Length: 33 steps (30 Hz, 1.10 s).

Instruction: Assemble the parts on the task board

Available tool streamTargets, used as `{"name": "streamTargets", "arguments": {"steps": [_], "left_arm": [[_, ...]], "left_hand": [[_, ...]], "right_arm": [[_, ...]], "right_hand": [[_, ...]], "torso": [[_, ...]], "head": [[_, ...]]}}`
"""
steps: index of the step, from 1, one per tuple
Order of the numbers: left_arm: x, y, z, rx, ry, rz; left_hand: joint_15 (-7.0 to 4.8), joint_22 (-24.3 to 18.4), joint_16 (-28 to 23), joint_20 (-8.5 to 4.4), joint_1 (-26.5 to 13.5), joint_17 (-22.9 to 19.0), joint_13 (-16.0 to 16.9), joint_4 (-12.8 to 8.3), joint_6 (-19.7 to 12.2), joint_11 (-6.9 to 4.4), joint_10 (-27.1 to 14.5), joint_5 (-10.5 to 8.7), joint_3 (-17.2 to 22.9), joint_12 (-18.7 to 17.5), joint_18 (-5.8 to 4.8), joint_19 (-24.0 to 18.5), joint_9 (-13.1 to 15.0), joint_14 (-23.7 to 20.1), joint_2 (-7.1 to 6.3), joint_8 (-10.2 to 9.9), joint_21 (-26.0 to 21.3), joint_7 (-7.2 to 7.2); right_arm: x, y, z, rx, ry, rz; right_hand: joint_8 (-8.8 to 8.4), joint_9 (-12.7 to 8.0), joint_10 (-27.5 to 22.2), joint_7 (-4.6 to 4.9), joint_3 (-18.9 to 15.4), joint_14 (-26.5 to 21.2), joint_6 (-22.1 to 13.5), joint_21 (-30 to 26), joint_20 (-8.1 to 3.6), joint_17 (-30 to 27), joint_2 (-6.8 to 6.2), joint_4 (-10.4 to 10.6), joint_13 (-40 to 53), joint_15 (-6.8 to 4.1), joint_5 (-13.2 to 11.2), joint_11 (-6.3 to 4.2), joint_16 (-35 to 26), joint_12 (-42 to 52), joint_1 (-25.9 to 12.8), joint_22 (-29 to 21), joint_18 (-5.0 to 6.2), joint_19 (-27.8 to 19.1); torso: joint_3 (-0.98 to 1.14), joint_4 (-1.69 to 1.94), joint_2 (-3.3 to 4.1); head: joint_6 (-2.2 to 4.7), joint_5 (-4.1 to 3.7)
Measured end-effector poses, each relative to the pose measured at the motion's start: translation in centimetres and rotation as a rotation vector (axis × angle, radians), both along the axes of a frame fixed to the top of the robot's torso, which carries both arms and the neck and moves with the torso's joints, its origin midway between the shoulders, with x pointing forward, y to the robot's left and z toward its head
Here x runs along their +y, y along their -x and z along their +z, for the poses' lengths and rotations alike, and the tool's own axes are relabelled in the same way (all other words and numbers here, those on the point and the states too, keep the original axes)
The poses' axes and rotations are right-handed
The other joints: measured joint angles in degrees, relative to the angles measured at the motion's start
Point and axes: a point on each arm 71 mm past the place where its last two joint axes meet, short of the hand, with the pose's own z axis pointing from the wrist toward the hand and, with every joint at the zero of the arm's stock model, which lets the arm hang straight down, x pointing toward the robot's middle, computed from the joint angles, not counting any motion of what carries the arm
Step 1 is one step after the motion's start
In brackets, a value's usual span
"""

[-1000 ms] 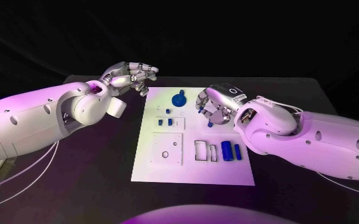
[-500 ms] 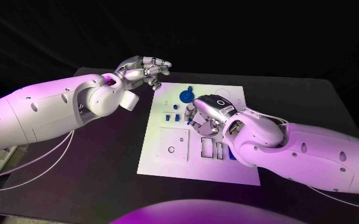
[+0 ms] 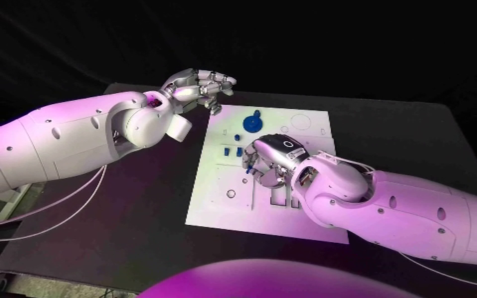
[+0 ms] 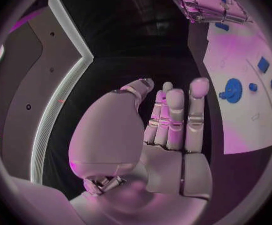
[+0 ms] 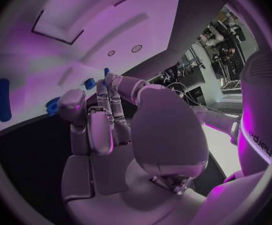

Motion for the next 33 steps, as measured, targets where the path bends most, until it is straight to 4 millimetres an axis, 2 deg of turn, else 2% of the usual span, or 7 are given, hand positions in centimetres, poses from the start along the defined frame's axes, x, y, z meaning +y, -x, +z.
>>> {"name": "streamTargets", "arguments": {"steps": [19,33], "left_arm": [[0.3,0.0,-0.1,0.009,-0.01,0.003],[0.4,0.0,-0.1,0.015,-0.013,-0.002]], "left_hand": [[0.0,0.0,0.0,0.0,0.0,-0.1,0.0,0.0,-0.2,0.0,0.0,0.0,0.0,0.0,0.0,0.0,0.1,0.0,0.0,0.0,0.0,-0.21],[0.0,0.0,0.0,0.0,0.0,-0.1,0.0,0.0,-0.4,0.0,0.0,0.0,0.0,0.0,0.0,0.0,0.1,0.0,0.0,0.0,0.0,0.0]], "right_arm": [[0.3,0.3,-1.1,0.03,0.01,0.014],[0.6,0.6,-1.5,0.045,0.015,0.025]], "right_hand": [[0.0,0.1,-0.1,0.0,0.0,0.0,0.0,0.0,0.0,-0.1,-0.24,0.0,0.0,0.0,0.2,-0.09,0.0,0.0,-0.2,0.0,0.0,0.0],[0.0,0.2,-0.1,0.0,0.1,0.0,0.0,0.0,0.0,-0.2,-0.33,0.1,0.0,0.0,0.2,-0.1,0.0,0.0,-0.3,0.0,0.0,0.0]], "torso": [[0.0,0.01,0.02],[0.0,0.01,0.05]], "head": [[-0.49,0.51],[-0.54,0.78]]}}
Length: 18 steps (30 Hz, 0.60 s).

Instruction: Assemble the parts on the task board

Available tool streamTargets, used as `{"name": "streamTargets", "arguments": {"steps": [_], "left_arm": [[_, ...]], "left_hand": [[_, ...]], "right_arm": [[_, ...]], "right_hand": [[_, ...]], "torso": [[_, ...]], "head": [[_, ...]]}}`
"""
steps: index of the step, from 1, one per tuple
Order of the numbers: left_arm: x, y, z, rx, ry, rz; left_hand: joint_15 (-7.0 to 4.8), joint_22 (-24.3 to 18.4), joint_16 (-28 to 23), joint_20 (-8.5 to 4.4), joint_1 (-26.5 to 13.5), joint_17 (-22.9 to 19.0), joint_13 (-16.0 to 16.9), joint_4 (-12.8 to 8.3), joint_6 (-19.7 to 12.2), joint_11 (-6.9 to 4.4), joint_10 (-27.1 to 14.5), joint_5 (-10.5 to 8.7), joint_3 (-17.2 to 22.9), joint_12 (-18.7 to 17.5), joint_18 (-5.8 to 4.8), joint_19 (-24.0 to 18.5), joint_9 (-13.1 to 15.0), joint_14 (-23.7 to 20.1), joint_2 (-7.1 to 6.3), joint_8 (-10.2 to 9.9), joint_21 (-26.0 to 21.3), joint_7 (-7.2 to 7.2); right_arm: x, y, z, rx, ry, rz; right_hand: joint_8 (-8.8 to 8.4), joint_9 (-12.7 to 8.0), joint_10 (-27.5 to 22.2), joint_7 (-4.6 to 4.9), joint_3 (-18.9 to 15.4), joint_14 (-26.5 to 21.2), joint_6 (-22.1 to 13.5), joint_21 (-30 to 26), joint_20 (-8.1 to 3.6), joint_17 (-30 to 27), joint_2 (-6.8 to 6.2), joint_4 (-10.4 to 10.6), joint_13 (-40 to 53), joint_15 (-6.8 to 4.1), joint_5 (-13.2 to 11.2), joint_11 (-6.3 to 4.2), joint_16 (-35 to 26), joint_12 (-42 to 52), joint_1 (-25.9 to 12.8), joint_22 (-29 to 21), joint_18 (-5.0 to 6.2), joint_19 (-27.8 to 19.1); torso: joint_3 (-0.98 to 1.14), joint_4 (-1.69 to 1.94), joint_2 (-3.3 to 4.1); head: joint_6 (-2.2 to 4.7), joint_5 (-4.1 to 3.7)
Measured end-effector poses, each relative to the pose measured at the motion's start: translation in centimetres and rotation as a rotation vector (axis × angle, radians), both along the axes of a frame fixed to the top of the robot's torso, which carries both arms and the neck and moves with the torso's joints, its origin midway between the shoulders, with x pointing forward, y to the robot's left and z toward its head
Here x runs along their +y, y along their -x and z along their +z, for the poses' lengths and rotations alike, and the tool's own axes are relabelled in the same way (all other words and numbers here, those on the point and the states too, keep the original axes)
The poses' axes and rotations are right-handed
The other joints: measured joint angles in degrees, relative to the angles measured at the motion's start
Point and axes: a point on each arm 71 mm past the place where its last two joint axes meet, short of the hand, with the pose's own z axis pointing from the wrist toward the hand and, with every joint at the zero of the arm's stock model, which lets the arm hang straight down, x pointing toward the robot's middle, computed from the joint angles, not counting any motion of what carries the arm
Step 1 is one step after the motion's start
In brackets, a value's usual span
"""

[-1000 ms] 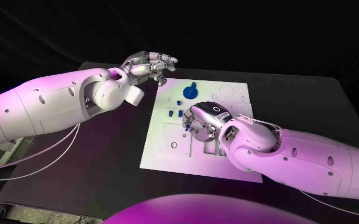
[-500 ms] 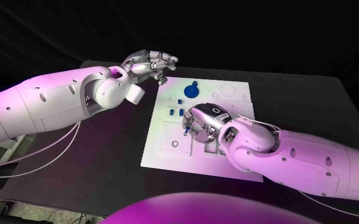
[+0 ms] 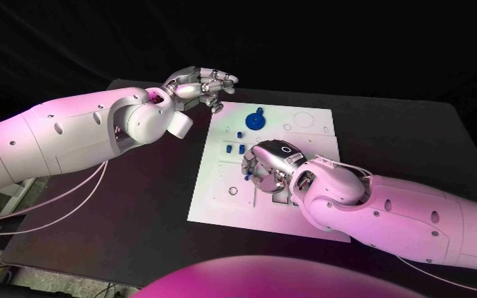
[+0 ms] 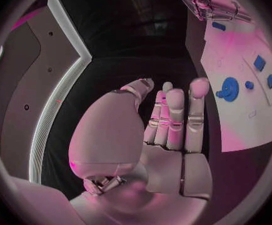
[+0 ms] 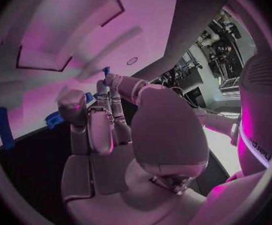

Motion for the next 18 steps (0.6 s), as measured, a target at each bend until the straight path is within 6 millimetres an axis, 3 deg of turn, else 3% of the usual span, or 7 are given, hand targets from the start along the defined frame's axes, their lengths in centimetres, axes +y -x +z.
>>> {"name": "streamTargets", "arguments": {"steps": [18], "left_arm": [[0.06,0.0,-0.06,0.006,-0.004,-0.008]], "left_hand": [[0.0,0.0,0.0,0.0,0.0,0.0,0.0,-0.2,-0.2,0.0,0.0,0.0,0.2,0.0,0.0,0.0,0.1,0.0,0.0,0.2,0.0,-0.21]], "right_arm": [[0.56,0.08,-0.35,0.006,0.019,0.005]], "right_hand": [[0.0,0.1,0.0,0.0,0.2,0.0,0.0,0.0,-0.21,-0.2,0.03,-0.1,0.0,0.0,0.2,-0.01,0.0,0.0,0.0,0.0,0.0,-0.2]], "torso": [[0.02,-0.04,-0.02]], "head": [[-0.21,0.15]]}}
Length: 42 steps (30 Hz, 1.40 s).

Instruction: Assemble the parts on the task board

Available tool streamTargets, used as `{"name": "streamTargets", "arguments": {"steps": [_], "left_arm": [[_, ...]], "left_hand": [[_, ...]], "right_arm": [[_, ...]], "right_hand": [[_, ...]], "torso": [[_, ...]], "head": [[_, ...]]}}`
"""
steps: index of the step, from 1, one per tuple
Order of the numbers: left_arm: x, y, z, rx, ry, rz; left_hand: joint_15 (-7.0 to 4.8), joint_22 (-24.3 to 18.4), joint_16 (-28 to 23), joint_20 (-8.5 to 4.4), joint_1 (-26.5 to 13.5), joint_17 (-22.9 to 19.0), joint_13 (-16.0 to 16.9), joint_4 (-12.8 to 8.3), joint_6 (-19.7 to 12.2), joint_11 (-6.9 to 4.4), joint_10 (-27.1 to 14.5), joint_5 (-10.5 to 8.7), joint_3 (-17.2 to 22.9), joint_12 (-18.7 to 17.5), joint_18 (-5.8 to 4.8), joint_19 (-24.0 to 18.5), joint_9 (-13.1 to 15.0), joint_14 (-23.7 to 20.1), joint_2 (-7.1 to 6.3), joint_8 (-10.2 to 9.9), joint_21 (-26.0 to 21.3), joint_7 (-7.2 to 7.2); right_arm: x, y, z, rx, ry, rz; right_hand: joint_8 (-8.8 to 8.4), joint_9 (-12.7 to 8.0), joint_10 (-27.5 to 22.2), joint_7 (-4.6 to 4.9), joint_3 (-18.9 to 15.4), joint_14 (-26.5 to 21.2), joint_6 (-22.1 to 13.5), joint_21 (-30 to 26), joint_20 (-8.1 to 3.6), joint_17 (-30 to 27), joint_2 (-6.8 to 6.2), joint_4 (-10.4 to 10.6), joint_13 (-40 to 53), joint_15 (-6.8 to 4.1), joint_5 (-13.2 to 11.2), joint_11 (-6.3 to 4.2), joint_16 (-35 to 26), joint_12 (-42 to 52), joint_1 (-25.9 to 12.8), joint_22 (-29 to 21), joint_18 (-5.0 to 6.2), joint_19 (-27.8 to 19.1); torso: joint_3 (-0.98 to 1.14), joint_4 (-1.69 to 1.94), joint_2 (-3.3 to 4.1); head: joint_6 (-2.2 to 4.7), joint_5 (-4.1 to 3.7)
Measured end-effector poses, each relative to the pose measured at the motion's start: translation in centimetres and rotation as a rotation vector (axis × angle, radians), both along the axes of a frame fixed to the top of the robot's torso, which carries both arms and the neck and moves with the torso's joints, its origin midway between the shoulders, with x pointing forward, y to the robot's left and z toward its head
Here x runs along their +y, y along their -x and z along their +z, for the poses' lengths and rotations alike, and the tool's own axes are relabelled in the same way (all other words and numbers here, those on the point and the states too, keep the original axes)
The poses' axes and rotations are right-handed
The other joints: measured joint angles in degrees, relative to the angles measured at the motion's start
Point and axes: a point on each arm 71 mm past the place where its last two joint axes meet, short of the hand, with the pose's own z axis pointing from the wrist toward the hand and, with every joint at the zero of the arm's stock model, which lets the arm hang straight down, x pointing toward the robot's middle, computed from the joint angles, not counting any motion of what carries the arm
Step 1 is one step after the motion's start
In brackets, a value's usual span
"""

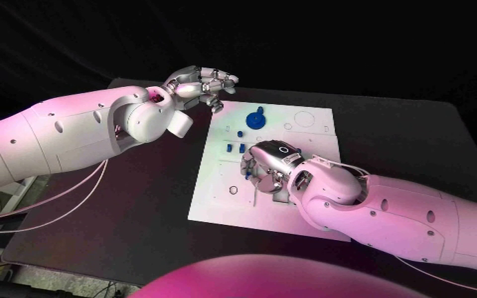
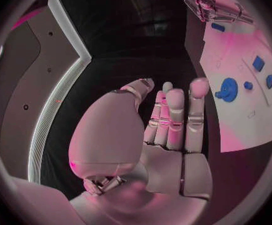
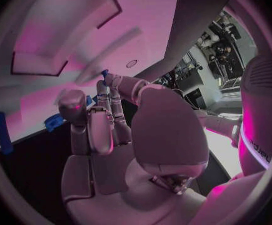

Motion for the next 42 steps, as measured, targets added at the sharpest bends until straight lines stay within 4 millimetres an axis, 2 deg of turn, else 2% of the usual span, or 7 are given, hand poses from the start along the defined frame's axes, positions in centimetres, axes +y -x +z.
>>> {"name": "streamTargets", "arguments": {"steps": [16,19,21,24,29,34,42], "left_arm": [[-0.1,0.1,0.0,0.003,-0.001,-0.012],[-0.1,0.1,0.0,0.003,0.0,-0.014],[-0.1,0.1,0.0,0.003,0.0,-0.016],[-0.1,0.1,0.0,0.003,0.0,-0.017],[-0.1,0.1,0.0,0.003,0.001,-0.02],[-0.1,0.1,0.0,0.005,0.002,-0.022],[0.1,0.0,-0.1,0.005,0.002,-0.021]], "left_hand": [[0.0,0.0,0.0,0.0,0.0,0.0,-0.1,0.0,-0.2,0.0,0.0,0.21,0.0,0.0,0.0,0.0,0.0,0.0,0.0,0.0,0.0,0.21],[0.0,0.0,0.0,0.0,0.0,-0.1,-0.1,0.0,-0.2,0.0,0.0,0.21,0.0,0.0,0.0,0.0,0.1,0.0,0.0,0.0,0.0,0.21],[0.0,0.0,0.0,0.0,0.0,-0.1,-0.1,0.0,-0.2,0.0,0.0,0.21,0.0,0.0,0.0,0.0,0.1,0.0,0.0,0.0,0.0,0.21],[0.0,0.0,0.0,0.0,0.0,-0.1,-0.1,0.0,-0.2,0.0,0.0,0.21,0.0,0.0,0.0,0.0,0.1,0.0,0.0,0.0,0.0,0.21],[0.0,0.0,0.0,0.0,-0.2,-0.2,-0.1,0.0,-0.2,0.0,0.0,0.21,0.0,0.0,0.0,0.0,0.1,0.0,-0.22,0.0,0.0,0.21],[0.0,0.0,0.0,0.0,-0.2,-0.2,0.0,0.0,-0.2,0.0,0.0,0.21,0.0,0.0,0.0,0.0,0.1,0.0,-0.23,0.0,0.0,0.2],[0.0,0.0,0.0,0.0,-0.2,-0.2,0.0,0.0,-0.2,0.0,0.0,0.21,0.0,0.0,0.0,0.0,0.1,0.0,-0.23,0.0,0.0,0.21]], "right_arm": [[0.3,0.2,-0.2,-0.023,0.029,0.001],[0.3,0.1,-0.2,-0.023,0.033,0.001],[0.1,0.0,-0.2,-0.023,0.035,0.001],[-0.2,0.1,-0.4,-0.017,0.038,-0.001],[-0.6,0.3,-0.4,-0.012,0.031,0.002],[-1.4,0.4,-0.2,-0.012,0.022,-0.01],[-3.7,0.0,2.1,-0.053,-0.011,-0.049]], "right_hand": [[-0.4,0.3,0.1,0.0,0.2,0.0,0.0,-0.7,0.23,-1.2,-0.01,-0.2,0.0,0.0,0.3,0.11,-0.5,0.0,0.0,-0.7,0.02,-1.0],[-1.6,0.3,-0.4,0.92,-0.1,0.1,-1.4,-1.9,0.76,-2.2,-0.83,-0.5,0.1,0.09,0.7,-0.42,-1.0,-0.5,-0.9,-1.7,0.01,-2.2],[-2.95,0.1,-2.0,1.62,-0.2,0.0,-3.5,-3.0,1.44,-2.8,-1.02,-0.5,4.3,1.02,1.5,-1.1,-1.2,-2.0,-2.6,-2.6,0.01,-3.3],[-4.72,-0.4,-6.8,2.73,-1.3,0.1,-6.1,-5.0,2.8,-4.0,-2.27,-0.2,3.6,2.39,2.0,0.24,-1.9,-2.3,-4.6,-4.1,0.01,-4.6],[-5.99,-1.0,-10.3,3.07,-3.2,-0.1,-8.0,-7.2,3.68,-5.3,-3.15,-0.3,1.6,2.77,3.0,1.06,-2.2,-2.2,-5.5,-5.9,0.01,-6.0],[-5.99,-1.0,-10.3,3.08,-3.5,-0.1,-8.0,-7.3,3.49,-5.0,-3.21,-0.1,1.7,2.77,3.1,1.15,-2.2,-2.0,-5.5,-5.8,0.02,-6.1],[-5.99,-1.0,-8.7,3.04,-4.9,-0.1,-7.8,-6.5,3.49,-4.0,-2.77,0.9,1.7,2.77,3.1,0.82,-1.3,-0.2,-6.7,-4.7,0.01,-4.8]], "torso": [[-0.02,0.03,-0.01],[-0.02,0.03,-0.02],[-0.02,0.03,-0.02],[-0.02,0.03,-0.03],[-0.02,0.03,-0.04],[-0.02,-0.01,-0.06],[-0.01,-0.02,-0.08]], "head": [[-0.04,-0.03],[-0.05,-0.01],[0.0,-0.01],[0.09,-0.05],[0.31,-0.23],[0.52,-0.46],[1.01,-1.19]]}}
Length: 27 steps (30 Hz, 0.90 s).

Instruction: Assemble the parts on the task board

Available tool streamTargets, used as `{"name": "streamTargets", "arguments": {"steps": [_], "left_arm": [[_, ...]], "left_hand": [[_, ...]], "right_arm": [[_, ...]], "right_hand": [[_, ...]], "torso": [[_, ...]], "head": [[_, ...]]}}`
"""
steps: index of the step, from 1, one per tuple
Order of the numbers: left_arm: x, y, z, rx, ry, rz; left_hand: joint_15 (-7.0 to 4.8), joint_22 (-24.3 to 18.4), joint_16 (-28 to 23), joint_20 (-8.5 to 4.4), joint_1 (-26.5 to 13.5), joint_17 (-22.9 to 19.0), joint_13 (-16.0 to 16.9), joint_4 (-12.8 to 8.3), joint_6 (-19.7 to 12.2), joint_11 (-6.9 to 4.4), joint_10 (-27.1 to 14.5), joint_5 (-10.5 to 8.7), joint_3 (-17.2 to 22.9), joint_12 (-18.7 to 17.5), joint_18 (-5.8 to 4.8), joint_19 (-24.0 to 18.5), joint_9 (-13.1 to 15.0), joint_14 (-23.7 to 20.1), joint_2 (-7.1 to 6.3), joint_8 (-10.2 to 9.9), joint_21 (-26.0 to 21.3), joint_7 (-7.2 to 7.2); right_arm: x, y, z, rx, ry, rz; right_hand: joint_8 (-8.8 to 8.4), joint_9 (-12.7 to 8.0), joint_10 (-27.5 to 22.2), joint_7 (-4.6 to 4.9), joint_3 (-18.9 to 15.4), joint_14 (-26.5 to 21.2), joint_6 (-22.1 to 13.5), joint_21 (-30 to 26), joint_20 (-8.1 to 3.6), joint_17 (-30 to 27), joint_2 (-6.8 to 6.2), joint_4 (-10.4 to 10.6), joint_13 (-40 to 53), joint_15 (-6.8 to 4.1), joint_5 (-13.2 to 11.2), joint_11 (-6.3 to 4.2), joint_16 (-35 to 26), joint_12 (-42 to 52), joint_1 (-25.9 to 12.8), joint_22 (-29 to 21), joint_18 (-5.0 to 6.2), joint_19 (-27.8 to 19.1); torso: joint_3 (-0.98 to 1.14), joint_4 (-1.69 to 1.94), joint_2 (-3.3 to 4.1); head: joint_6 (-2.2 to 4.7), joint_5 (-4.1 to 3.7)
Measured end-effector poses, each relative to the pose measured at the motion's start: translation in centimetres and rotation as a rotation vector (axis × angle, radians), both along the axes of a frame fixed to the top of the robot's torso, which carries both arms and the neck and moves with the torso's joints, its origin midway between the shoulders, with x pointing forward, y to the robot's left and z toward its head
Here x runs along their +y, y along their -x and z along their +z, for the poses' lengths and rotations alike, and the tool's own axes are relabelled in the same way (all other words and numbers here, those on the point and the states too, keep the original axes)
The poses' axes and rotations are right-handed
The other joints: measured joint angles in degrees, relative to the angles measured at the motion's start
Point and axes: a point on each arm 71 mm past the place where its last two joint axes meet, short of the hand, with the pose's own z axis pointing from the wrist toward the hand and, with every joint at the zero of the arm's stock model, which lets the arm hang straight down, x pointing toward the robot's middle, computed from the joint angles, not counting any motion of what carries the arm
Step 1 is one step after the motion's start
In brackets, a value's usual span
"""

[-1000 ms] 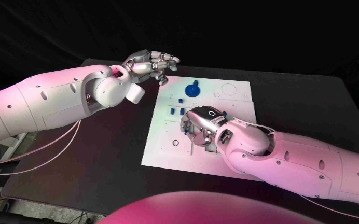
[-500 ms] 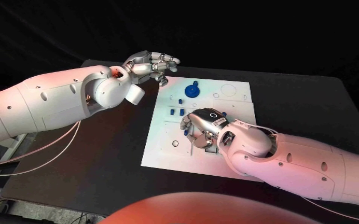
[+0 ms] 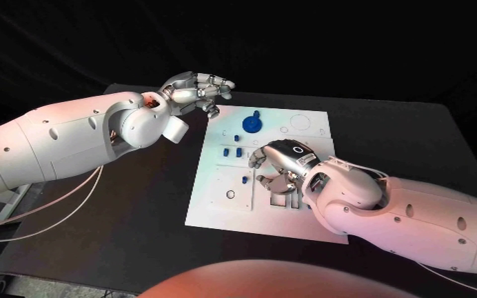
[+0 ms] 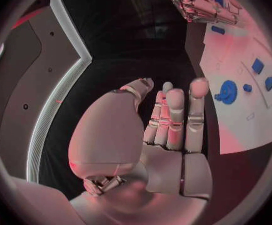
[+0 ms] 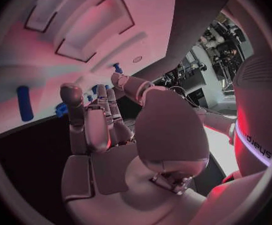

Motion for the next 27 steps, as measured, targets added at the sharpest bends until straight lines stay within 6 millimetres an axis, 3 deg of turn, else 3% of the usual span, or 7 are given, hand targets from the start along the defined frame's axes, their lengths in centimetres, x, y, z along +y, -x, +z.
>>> {"name": "streamTargets", "arguments": {"steps": [6,11,13,16,18,20,27], "left_arm": [[0.1,0.0,0.0,0.001,-0.001,0.002],[0.2,0.0,-0.1,0.002,-0.002,0.002],[0.2,0.0,-0.1,0.003,-0.002,0.002],[0.3,0.0,-0.1,0.003,-0.003,0.002],[0.3,0.0,-0.1,0.004,-0.004,0.002],[0.3,0.0,-0.1,0.004,-0.004,0.001],[0.3,0.0,-0.2,0.005,-0.003,-0.002]], "left_hand": [[0.0,0.0,0.0,0.0,0.0,0.0,0.0,0.0,0.0,0.0,0.0,0.0,0.0,0.0,0.0,0.0,0.0,0.0,0.0,0.0,0.0,0.0],[0.0,0.0,0.0,0.0,0.0,0.0,0.0,0.0,0.0,0.0,0.0,0.0,0.0,0.0,0.0,0.0,0.0,0.0,0.0,0.1,-0.1,0.0],[0.0,0.0,0.0,0.0,0.0,0.0,-0.1,0.0,0.0,0.0,0.0,0.0,0.0,0.0,0.0,0.0,0.1,0.0,0.0,0.3,-0.2,0.0],[0.0,0.0,0.0,0.0,0.0,0.0,-0.1,0.0,0.0,0.0,0.0,0.0,0.0,0.0,0.0,0.0,0.1,0.0,0.0,0.3,-0.2,0.0],[0.0,0.0,0.0,0.0,0.0,-0.1,-0.1,-0.2,0.0,0.0,0.0,0.0,0.2,-0.2,0.0,0.0,0.1,0.0,0.0,0.3,-0.2,0.0],[0.0,0.0,0.0,0.0,0.0,-0.1,-0.1,-0.2,0.0,0.0,0.0,0.0,0.2,-0.2,0.0,0.0,0.1,0.0,0.0,0.3,-0.2,0.0],[0.0,0.0,0.0,0.0,0.0,-0.1,-0.1,-0.2,0.0,0.0,0.0,0.0,0.2,-0.2,0.0,0.0,0.1,0.0,0.0,0.3,-0.2,0.0]], "right_arm": [[-3.7,-1.7,2.6,-0.045,-0.021,-0.086],[-6.9,-3.1,3.9,-0.054,-0.022,-0.17],[-7.9,-3.5,4.1,-0.052,-0.019,-0.196],[-8.9,-3.7,4.2,-0.048,-0.015,-0.218],[-9.3,-3.7,4.2,-0.044,-0.01,-0.226],[-9.6,-3.8,4.2,-0.038,-0.004,-0.231],[-10.0,-4.4,3.7,-0.012,0.029,-0.243]], "right_hand": [[-0.67,-0.4,4.6,-0.35,-3.8,0.3,0.0,0.9,-0.66,0.7,-1.75,3.1,0.8,-0.36,-2.2,-1.04,0.8,2.9,-2.8,1.5,0.0,2.2],[-1.46,-0.6,6.2,-0.71,-9.4,0.2,-0.8,2.7,-0.96,4.0,-1.53,5.1,1.6,-0.79,-4.4,-1.54,3.1,3.0,-2.5,3.5,0.0,4.8],[-1.62,-0.8,12.4,-1.6,-13.8,0.2,-1.2,3.9,-1.76,6.2,-1.81,6.4,4.2,-2.11,-4.6,-2.85,4.4,6.6,-1.8,4.8,0.01,5.8],[-2.31,-1.2,10.9,-2.59,-29.2,0.1,-1.0,4.2,-3.21,8.1,2.35,12.9,18.2,-3.43,-4.6,-4.14,5.8,19.6,4.9,6.1,0.01,7.3],[-2.45,-1.6,8.9,-2.9,-35.9,0.1,-0.7,5.2,-3.17,10.2,3.23,18.1,28.3,-3.43,-4.3,-4.47,6.9,29.4,9.8,7.6,-0.29,8.0],[-2.45,-1.7,10.1,-2.91,-38.1,0.1,-0.7,5.6,-3.2,11.6,3.5,20.3,36.8,-3.42,-4.3,-4.45,7.9,38.1,11.1,8.4,-0.9,8.3],[-2.67,-1.9,12.1,-2.7,-40.7,0.1,-0.5,6.2,-3.08,11.9,3.97,20.9,48.7,-3.42,-4.3,-4.39,9.3,50.4,11.6,9.5,-0.91,8.8]], "torso": [[0.0,-0.03,0.0],[0.0,-0.03,-0.02],[0.03,-0.03,-0.02],[0.09,-0.04,0.01],[0.11,-0.04,0.03],[0.1,-0.04,0.05],[0.07,0.02,0.08]], "head": [[0.49,-0.85],[0.86,-1.46],[0.96,-1.61],[1.13,-1.71],[1.18,-1.75],[1.21,-1.82],[1.26,-1.98]]}}
